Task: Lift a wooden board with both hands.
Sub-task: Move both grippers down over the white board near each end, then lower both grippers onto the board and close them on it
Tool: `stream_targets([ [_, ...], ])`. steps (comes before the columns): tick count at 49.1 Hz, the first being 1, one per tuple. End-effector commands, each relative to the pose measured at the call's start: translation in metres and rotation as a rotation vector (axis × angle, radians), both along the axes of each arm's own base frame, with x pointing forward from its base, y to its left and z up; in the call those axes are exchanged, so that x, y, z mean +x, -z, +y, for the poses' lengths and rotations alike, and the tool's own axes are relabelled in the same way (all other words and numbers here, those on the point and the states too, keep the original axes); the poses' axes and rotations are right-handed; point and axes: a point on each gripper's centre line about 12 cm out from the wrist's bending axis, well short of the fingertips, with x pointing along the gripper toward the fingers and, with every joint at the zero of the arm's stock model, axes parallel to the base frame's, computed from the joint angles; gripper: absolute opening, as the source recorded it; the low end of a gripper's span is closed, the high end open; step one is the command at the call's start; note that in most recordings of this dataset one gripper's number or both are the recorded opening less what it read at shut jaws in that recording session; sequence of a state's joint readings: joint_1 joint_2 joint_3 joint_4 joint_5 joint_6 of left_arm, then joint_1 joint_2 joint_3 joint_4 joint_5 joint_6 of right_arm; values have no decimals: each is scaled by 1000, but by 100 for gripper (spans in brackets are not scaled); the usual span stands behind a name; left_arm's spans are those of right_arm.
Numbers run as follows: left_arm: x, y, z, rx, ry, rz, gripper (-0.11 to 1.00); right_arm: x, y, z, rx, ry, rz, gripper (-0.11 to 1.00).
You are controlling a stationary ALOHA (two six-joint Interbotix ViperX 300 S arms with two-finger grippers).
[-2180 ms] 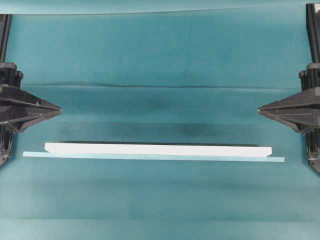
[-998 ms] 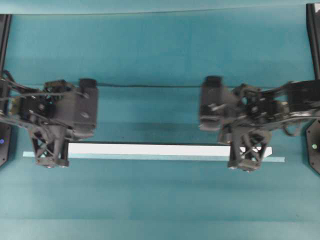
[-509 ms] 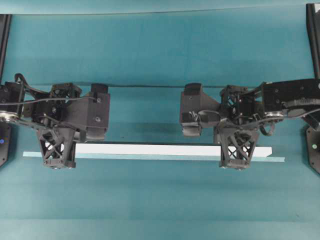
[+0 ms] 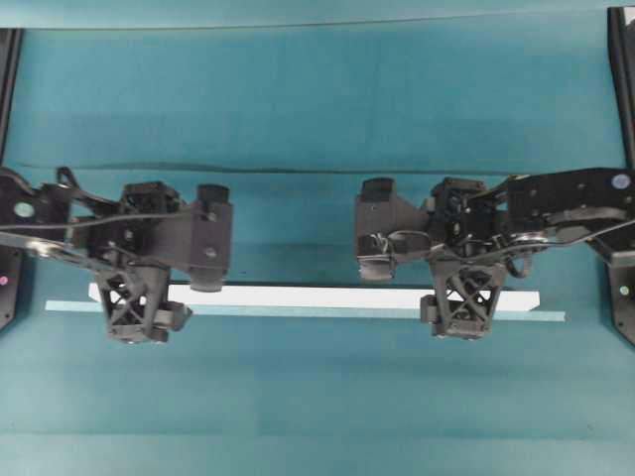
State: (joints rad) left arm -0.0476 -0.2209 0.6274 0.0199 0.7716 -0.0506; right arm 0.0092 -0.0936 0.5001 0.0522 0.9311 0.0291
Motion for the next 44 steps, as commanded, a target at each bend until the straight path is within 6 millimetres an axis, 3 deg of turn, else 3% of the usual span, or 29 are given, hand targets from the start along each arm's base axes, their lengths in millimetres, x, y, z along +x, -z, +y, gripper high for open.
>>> stream_targets([
  [1,6,6,0,8,10,-3,98,4,12,1,-5,-13,10,92],
  [14,12,57,3,3,-9,54,99,11,46,0,-9,-12,-14,92],
  [26,18,73,9,4,-22,34,99,12,74,0,-11,-8,-10,92],
  [44,19,88,13,0,-38,22,98,12,92,0,-14,-11,13,92],
])
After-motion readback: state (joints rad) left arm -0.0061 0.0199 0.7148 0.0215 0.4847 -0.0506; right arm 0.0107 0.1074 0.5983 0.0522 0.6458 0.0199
